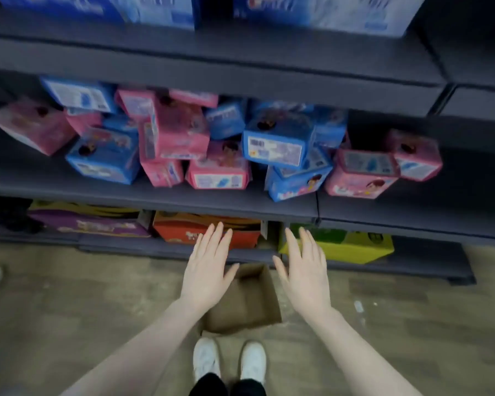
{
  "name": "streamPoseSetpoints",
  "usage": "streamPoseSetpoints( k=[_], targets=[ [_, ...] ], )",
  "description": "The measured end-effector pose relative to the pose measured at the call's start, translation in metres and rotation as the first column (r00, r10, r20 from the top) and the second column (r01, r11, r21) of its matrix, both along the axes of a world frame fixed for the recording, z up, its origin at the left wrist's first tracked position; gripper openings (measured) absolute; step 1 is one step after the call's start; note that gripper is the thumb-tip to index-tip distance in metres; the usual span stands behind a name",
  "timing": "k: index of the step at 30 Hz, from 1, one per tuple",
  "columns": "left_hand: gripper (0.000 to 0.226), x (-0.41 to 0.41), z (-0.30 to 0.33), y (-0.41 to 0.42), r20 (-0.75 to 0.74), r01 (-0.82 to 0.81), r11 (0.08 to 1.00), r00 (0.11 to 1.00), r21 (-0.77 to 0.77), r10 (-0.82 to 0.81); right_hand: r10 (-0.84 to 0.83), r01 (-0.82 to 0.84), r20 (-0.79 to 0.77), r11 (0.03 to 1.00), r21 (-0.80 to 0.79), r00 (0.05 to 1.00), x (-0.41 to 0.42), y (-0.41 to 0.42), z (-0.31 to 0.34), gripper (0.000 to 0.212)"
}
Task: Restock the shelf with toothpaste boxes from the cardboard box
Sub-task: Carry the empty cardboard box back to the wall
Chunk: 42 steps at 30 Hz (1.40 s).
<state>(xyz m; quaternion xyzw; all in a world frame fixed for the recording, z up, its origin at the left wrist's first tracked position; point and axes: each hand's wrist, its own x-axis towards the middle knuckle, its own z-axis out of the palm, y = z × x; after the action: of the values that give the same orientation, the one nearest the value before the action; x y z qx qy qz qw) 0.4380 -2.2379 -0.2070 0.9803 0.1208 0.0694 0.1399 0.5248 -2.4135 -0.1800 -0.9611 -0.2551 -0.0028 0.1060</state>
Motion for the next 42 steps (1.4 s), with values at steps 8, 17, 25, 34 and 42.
streamPoseSetpoints(
  k=[8, 17, 25, 34, 42],
  targets=[
    [0.064, -0.024, -0.129, 0.013, -0.210, -0.094, 0.995, 0.974, -0.022, 0.087, -0.061, 0.035, -0.228, 0.993, -0.115, 0.972, -0.005, 0.003, -0.130, 0.055],
    [0.075, -0.056, -0.249, 0.016, -0.452, -0.225, 0.974, 0.866, 0.029, 0.213, -0.152, 0.056, -0.351, 0.961, -0.271, 0.924, -0.003, -0.004, -0.255, 0.068],
    [0.078, -0.060, -0.314, 0.009, -0.608, -0.340, 0.939, 0.734, 0.058, 0.303, -0.236, 0.128, -0.444, 0.957, -0.259, 0.864, -0.005, -0.015, -0.334, 0.083],
    [0.047, -0.061, -0.341, 0.019, -0.606, -0.471, 0.882, 0.701, 0.002, 0.376, -0.194, 0.083, -0.359, 0.949, -0.303, 0.913, -0.008, -0.021, -0.372, 0.076],
    [0.069, -0.070, -0.307, 0.025, -0.546, -0.546, 0.830, 0.732, -0.115, 0.406, -0.134, 0.020, -0.360, 0.953, -0.304, 0.923, -0.004, -0.017, -0.335, 0.081]
  ],
)
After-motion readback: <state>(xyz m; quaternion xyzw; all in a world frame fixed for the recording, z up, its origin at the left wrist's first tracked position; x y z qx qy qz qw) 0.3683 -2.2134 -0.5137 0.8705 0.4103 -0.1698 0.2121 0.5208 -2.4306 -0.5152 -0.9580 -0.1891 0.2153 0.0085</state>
